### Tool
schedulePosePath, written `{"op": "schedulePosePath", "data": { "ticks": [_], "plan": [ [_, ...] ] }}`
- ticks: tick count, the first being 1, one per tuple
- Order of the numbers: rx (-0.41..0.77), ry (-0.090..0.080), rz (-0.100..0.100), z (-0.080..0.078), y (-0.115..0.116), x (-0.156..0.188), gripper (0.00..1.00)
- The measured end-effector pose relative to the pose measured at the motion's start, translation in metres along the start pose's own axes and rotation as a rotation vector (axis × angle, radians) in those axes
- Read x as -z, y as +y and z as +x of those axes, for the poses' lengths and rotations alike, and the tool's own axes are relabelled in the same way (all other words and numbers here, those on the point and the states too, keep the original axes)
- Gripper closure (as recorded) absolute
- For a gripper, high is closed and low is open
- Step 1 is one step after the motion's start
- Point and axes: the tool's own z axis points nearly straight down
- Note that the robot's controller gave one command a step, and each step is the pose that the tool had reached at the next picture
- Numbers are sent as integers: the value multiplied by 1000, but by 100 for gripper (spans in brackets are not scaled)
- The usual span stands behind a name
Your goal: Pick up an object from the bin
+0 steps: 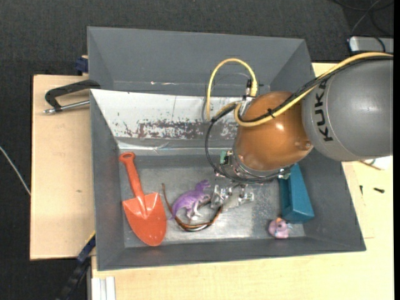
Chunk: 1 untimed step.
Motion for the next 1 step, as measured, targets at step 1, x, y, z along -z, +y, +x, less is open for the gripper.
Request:
{"op": "schedulePosePath", "data": {
  "ticks": [1],
  "plan": [
    [1,0,0,1,1,-4,0]
  ]
}}
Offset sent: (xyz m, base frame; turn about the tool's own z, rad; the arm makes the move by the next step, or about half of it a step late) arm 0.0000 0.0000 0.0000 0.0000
